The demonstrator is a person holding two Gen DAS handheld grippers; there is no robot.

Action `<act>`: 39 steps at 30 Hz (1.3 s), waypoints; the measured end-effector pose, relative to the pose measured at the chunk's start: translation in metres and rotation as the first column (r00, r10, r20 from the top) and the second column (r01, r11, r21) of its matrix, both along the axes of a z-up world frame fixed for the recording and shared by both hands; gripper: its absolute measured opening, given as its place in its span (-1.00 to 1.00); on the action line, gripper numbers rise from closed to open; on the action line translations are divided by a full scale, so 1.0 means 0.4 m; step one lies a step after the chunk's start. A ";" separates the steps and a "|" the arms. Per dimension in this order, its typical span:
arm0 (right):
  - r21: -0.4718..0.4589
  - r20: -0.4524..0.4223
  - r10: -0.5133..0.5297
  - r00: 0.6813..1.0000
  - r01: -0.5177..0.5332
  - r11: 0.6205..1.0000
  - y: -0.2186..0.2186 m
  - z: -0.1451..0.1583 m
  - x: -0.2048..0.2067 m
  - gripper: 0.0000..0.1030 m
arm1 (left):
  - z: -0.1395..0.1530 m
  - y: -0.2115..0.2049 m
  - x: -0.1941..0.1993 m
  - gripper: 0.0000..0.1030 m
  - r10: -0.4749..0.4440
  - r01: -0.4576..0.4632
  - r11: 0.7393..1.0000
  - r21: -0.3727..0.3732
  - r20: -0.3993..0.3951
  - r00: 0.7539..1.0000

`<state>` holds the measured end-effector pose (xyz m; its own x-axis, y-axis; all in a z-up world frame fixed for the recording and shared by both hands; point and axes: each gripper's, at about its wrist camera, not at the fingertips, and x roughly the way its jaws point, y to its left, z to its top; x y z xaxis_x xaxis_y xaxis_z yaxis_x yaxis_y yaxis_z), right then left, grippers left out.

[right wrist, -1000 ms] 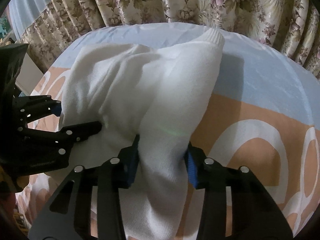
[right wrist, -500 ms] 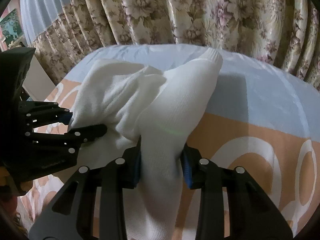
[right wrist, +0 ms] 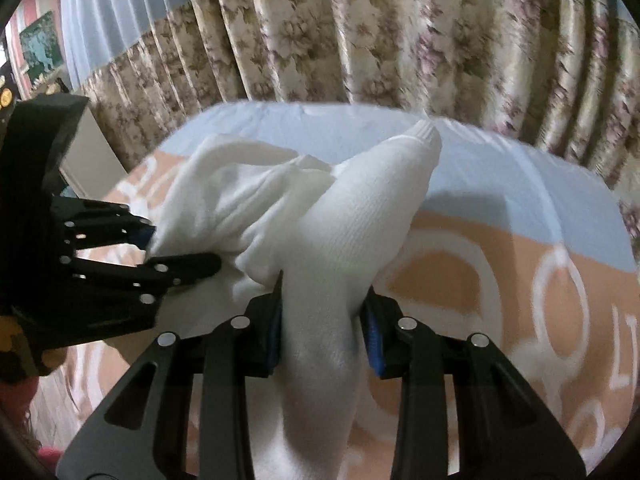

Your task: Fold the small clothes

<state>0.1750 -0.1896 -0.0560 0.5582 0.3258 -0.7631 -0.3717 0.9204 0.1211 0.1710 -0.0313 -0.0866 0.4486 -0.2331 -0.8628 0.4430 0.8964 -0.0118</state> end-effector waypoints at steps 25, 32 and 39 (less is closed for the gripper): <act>0.169 -0.088 -0.115 0.990 0.128 0.977 -0.183 -0.101 -0.153 0.07 | -0.075 -0.009 -0.080 0.68 0.104 -0.104 0.994 -0.040 -0.014 0.995; 0.000 -0.081 -0.064 0.995 0.064 0.998 -0.135 -0.150 -0.223 0.07 | -0.067 -0.044 -0.160 0.68 0.012 -0.012 1.000 -0.008 0.000 1.000; -0.067 -0.104 -0.071 0.992 0.064 0.996 -0.148 -0.184 -0.232 0.09 | -0.150 -0.008 -0.158 0.74 -0.008 0.008 0.997 0.072 -0.004 1.000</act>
<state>0.0822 -0.2487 -0.1298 0.4922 0.2388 -0.8371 -0.2965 0.9501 0.0967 0.1077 -0.0344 -0.1466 0.4435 -0.1734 -0.8794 0.4501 0.8915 0.0512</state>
